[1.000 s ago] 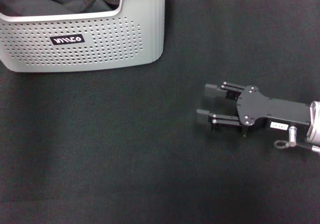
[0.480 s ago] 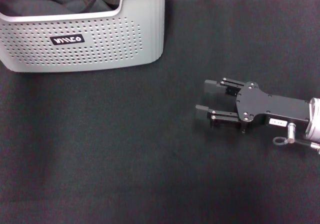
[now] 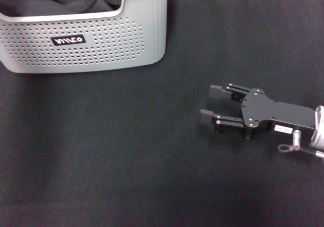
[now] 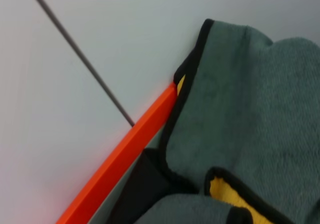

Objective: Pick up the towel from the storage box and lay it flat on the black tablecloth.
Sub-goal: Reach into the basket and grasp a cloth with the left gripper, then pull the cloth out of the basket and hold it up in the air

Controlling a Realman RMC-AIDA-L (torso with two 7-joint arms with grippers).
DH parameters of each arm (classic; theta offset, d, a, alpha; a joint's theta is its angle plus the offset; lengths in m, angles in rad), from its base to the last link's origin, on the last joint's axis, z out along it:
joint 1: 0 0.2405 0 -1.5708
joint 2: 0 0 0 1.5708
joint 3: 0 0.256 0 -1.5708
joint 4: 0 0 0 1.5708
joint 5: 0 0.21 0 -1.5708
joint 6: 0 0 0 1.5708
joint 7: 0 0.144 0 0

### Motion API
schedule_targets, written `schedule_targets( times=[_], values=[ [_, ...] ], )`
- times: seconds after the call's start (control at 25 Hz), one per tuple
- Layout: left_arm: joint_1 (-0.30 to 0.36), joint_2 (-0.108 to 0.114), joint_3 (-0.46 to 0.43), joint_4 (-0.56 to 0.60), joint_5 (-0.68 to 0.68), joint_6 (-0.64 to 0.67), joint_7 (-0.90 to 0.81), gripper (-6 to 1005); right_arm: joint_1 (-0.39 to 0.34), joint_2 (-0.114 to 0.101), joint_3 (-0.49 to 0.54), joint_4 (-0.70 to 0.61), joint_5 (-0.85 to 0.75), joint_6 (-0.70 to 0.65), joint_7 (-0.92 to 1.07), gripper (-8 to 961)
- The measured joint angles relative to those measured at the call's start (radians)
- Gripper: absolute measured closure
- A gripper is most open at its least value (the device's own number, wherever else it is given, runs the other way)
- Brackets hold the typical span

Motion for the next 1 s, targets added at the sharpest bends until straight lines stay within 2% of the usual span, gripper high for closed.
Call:
schedule_targets(
  times=[0.12, 0.32, 0.44, 0.52, 0.6, 0.68, 0.92, 1.0],
  values=[
    [0.003, -0.015, 0.004, 0.005, 0.000, -0.023, 0.000, 848, -0.006, 0.001, 0.001, 0.000, 0.007, -0.001, 0.000, 188],
    [0.013, -0.033, 0.005, 0.024, -0.005, -0.045, 0.000, 975, -0.022, 0.000, 0.005, 0.000, 0.025, -0.015, 0.000, 188],
    [0.032, -0.058, 0.006, 0.060, -0.021, -0.084, 0.003, 974, -0.038, -0.001, 0.032, 0.000, 0.035, -0.018, 0.000, 188],
    [0.067, -0.085, 0.006, 0.127, -0.068, -0.097, 0.005, 973, -0.051, -0.003, 0.063, -0.001, 0.036, -0.032, 0.000, 188],
    [0.109, -0.102, 0.006, 0.210, -0.158, -0.088, 0.003, 973, -0.068, -0.009, 0.097, -0.001, 0.037, -0.066, 0.000, 188],
    [0.171, -0.113, 0.008, 0.320, -0.325, -0.059, 0.002, 974, -0.081, -0.015, 0.128, -0.001, 0.037, -0.102, -0.005, 189],
    [0.338, -0.101, 0.039, 0.558, -0.805, 0.075, 0.001, 976, -0.107, -0.020, 0.203, -0.007, 0.038, -0.230, -0.084, 189],
    [0.367, -0.094, 0.040, 0.616, -0.909, 0.134, -0.001, 977, -0.110, -0.020, 0.209, -0.012, 0.038, -0.275, -0.122, 189]
  ],
)
